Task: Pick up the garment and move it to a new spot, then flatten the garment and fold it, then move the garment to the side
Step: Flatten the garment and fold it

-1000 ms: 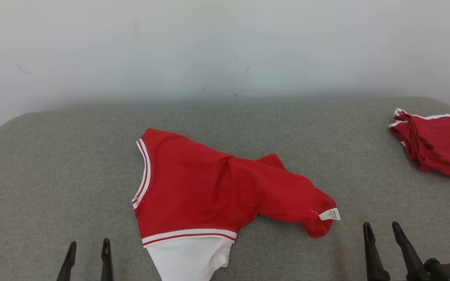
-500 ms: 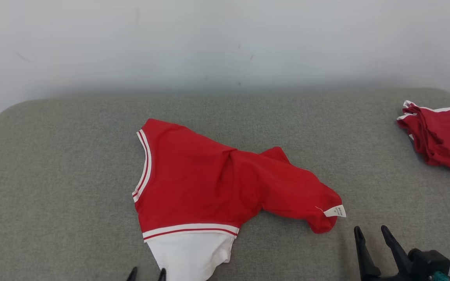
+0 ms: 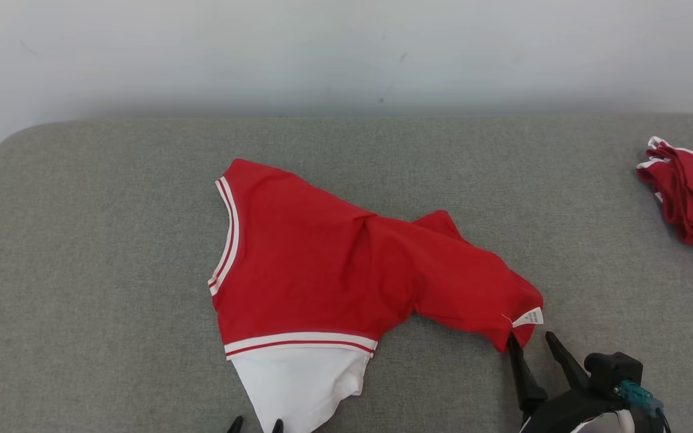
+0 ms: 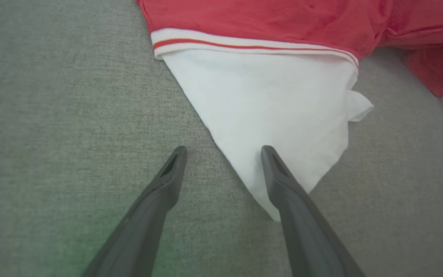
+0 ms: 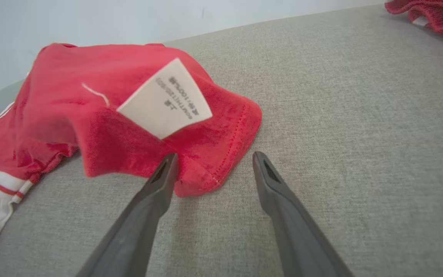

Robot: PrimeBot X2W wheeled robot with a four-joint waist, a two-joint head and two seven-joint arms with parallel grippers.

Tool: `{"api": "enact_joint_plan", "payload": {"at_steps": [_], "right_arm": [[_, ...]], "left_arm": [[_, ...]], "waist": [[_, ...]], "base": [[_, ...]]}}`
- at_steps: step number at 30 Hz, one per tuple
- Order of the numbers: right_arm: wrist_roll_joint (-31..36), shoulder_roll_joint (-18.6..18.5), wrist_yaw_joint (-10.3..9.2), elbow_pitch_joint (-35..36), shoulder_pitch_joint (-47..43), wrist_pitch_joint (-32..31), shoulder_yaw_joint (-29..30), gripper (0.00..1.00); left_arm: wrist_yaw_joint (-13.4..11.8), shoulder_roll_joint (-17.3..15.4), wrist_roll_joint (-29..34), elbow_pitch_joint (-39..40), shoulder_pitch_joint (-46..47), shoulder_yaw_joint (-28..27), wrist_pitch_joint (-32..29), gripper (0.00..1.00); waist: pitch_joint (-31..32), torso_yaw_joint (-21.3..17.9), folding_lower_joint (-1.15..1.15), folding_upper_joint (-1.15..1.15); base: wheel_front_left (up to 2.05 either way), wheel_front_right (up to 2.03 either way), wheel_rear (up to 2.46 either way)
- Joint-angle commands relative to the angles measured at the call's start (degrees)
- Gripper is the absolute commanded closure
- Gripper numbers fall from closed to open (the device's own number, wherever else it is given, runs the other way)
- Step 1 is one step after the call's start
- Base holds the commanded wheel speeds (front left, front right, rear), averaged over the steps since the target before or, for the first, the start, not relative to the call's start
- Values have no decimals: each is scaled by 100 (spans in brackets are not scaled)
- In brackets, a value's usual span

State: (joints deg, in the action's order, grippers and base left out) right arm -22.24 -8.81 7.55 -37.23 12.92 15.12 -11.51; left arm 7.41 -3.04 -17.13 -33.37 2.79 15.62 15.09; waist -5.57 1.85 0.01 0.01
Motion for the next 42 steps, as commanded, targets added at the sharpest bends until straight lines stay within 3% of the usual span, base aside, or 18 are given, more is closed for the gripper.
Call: {"api": "enact_joint_plan", "payload": {"at_steps": [1, 8, 10, 11, 12, 13, 14, 18, 23, 28, 31, 38, 42], "right_arm": [[-79, 6, -15, -89, 84, 2, -33, 0], [-221, 153, -15, -738, 339, -1, -152, 0], [-290, 200, -15, -964, 393, -10, -226, 31], [-314, 215, -14, -1019, 411, -19, -249, 73], [-339, 218, -14, -1045, 426, -20, -254, 95], [-365, 212, -15, -1058, 435, -19, -251, 100], [-395, 193, -15, -1054, 429, -19, -241, 100], [-471, 53, -15, -746, 245, 0, -67, 100], [-472, -121, -15, 257, -280, 1, 83, 100], [-761, -405, -15, 1141, -482, 1, 108, 100], [-892, -551, -15, 1391, -362, 1, 30, 100], [-1546, -929, -15, 1837, 942, -275, -422, 100], [-1907, -1098, -15, 1703, 2561, -661, -464, 100]], "left_arm": [[4, -4, -95, -107, 90, 53, 7, 0], [7, 18, -462, -523, 303, 468, -27, 0], [14, 40, -697, -688, 380, 701, -29, 0], [17, 43, -811, -786, 415, 823, -38, 15], [29, 52, -927, -843, 483, 920, -50, 58], [29, 59, -1008, -869, 540, 996, -50, 83], [29, 68, -1106, -907, 586, 1080, -53, 100], [23, 32, -1463, -762, 636, 1120, -25, 100], [4, 9, -1676, 104, 459, 596, 10, 100], [5, -113, -1447, 1285, 493, -28, 12, 100], [5, -263, -1418, 1656, 713, -129, 12, 100], [5, -1006, -1647, 2317, 2401, -213, -514, 100], [5, -1342, -1767, 2303, 4283, -330, -1132, 100]], "waist": [[-46, 38, -1, -1], [-106, 129, -1, -1], [-108, 160, -1, -1], [-106, 169, -1, -1], [-104, 180, -1, -1], [-103, 183, -1, -1], [-96, 182, -1, -1], [-34, 181, -1, -1], [43, 113, -1, -1], [49, -45, -1, -1], [19, -98, -1, -1], [-483, -289, -1, -1], [-1274, -395, -1, -1]], "base": [[0, 0, 0], [0, 0, 0], [0, 0, 0], [0, 0, 0], [0, 0, 0], [0, 0, 0], [0, 0, 0], [0, 0, 0], [0, 0, 0], [0, 0, 0], [0, 0, 0], [0, 0, 0], [0, 0, 0]]}}
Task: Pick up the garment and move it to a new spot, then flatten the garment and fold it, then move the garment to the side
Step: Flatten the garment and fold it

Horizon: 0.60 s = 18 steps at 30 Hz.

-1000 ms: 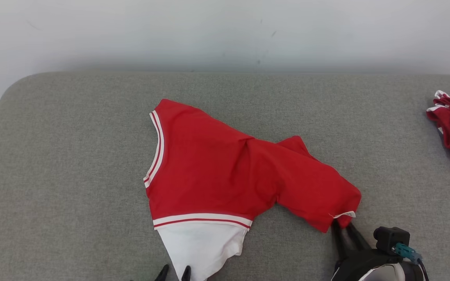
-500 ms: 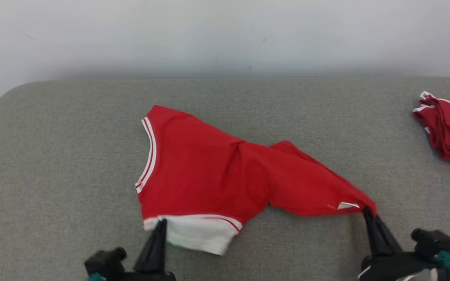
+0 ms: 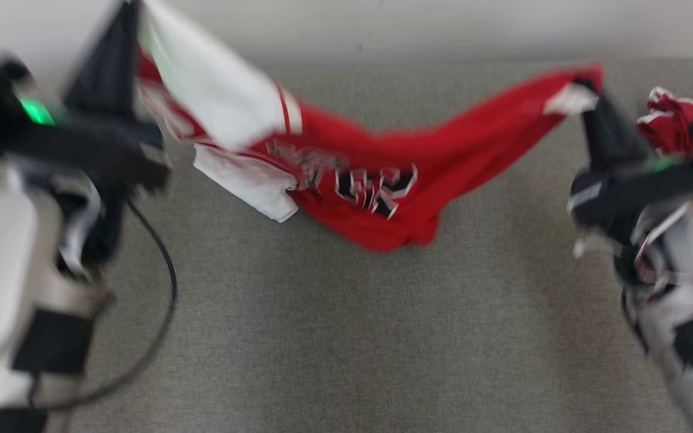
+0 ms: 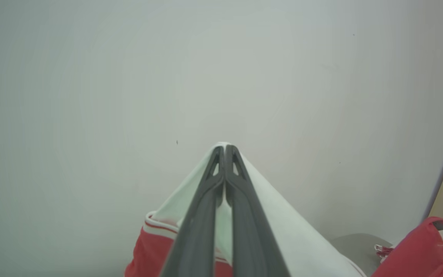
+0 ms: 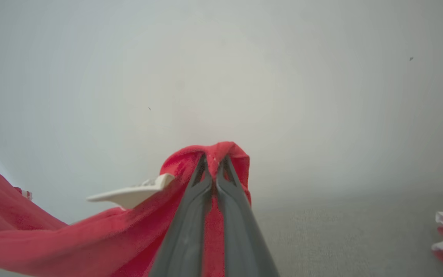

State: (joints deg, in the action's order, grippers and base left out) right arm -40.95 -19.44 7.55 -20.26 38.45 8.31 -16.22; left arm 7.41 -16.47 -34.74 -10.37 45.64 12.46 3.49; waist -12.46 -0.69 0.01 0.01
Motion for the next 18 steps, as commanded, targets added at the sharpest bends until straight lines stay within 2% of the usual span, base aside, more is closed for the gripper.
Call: {"api": "enact_joint_plan", "payload": {"at_steps": [1, 6, 10, 18], "right_arm": [[-129, -49, -15, -49, 391, -68, 41, 100], [-324, -125, -15, -460, 2304, -608, 96, 100], [-179, -93, -15, -956, 3845, -885, 70, 100], [174, 119, -15, -2088, 6156, -885, 119, 100]], "left_arm": [[5, -9, -44, -69, 429, -46, -67, 100], [3, -186, 84, -740, 2588, -87, -468, 100], [-8, -278, 287, -1473, 4238, -53, -568, 100], [-15, -175, 597, -2934, 6693, 87, -332, 100]], "waist": [[-754, -155, -1, -1], [-1560, -255, -1, -1], [-2016, -357, -1, -1], [-2374, -401, -1, -1]], "base": [[0, 0, 0], [0, 0, 0], [0, 0, 0], [0, 0, 0]]}}
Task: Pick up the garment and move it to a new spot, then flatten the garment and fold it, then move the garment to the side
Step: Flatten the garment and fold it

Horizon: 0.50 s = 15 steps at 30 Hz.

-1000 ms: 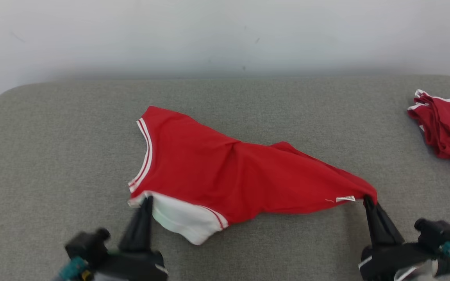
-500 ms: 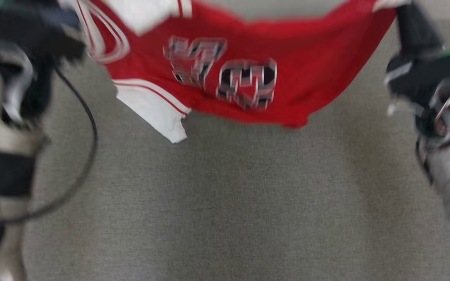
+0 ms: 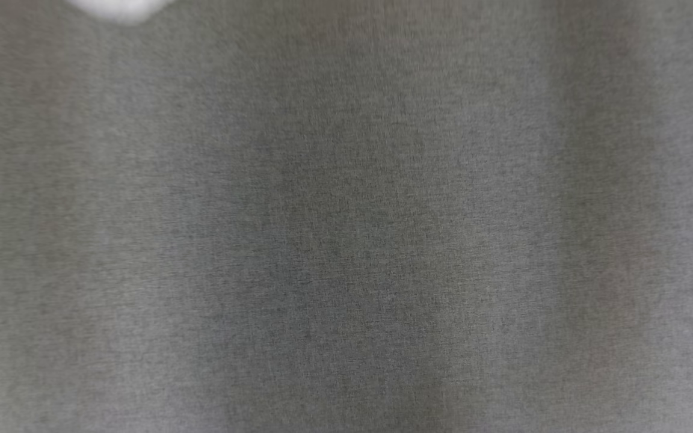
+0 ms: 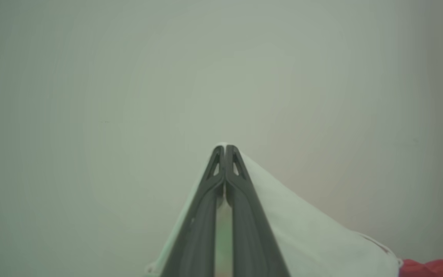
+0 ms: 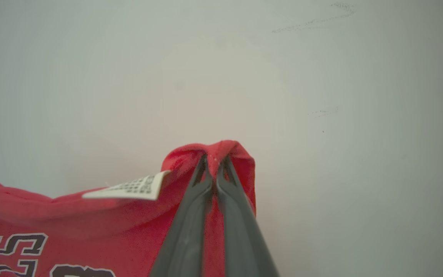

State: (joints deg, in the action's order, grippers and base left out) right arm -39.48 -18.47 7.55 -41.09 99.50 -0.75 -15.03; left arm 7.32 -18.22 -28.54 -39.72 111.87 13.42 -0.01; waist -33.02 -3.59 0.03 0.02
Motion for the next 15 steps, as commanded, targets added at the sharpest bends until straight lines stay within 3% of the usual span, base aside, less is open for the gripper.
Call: {"api": "enact_joint_plan", "payload": {"at_steps": [1, 8, 15], "right_arm": [[84, 35, -15, -149, 228, 41, -4, 100], [366, 61, -15, -1037, 1078, 152, -38, 100], [462, 139, -15, -1563, 1376, 299, -106, 100]], "left_arm": [[-4, 34, -9, -175, 252, -1, 75, 100], [6, 193, 8, -1103, 1076, 132, 357, 100], [10, 262, -59, -1595, 1273, 351, 552, 100]], "waist": [[-331, -91, -3, -2], [-427, 30, -3, -2], [-552, 51, -3, -2]], "base": [[0, 0, 0], [0, 0, 0], [0, 0, 0]]}}
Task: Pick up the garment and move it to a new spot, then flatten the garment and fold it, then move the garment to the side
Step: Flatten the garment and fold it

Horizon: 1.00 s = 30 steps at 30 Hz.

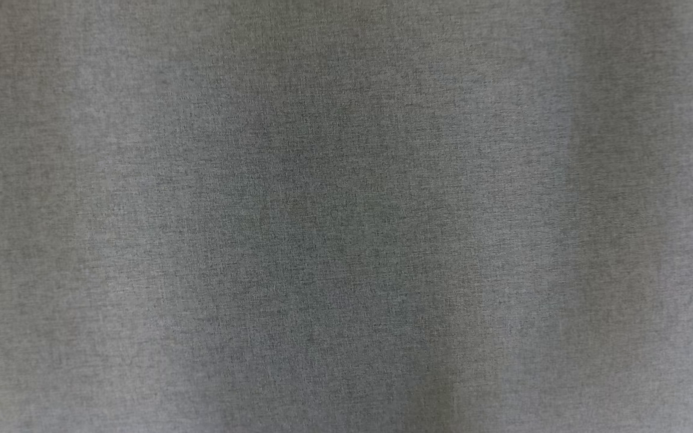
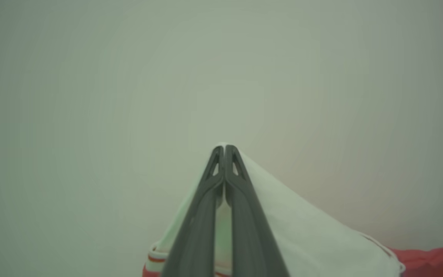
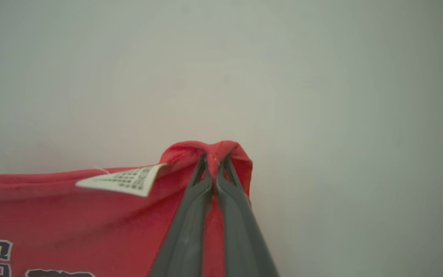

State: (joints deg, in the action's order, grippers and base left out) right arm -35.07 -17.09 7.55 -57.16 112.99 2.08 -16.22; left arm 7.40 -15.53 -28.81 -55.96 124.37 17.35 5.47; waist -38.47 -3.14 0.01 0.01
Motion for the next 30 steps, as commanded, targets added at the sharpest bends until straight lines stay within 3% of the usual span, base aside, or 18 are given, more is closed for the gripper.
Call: {"api": "enact_joint_plan", "payload": {"at_steps": [1, 18, 23, 30], "right_arm": [[39, 11, -15, -27, 71, 31, -18, 100], [-121, -15, -15, -537, 216, 288, -459, 100], [-408, 29, -15, -365, -278, 534, -594, 100], [-979, -177, -15, 350, -1743, 731, -967, 100]], "left_arm": [[3, -6, -48, -15, 55, 15, 22, 100], [6, -96, -674, -416, 45, 649, 429, 100], [6, -3, -1249, -77, -583, 631, 731, 100], [5, -416, -1593, 904, -2361, 851, 936, 100]], "waist": [[-31, 6, -1, -1], [-178, 61, -1, -1], [19, 117, -1, -1], [583, 98, -1, -1]], "base": [[0, 0, 0], [0, 0, 0], [0, 0, 0], [0, 0, 0]]}}
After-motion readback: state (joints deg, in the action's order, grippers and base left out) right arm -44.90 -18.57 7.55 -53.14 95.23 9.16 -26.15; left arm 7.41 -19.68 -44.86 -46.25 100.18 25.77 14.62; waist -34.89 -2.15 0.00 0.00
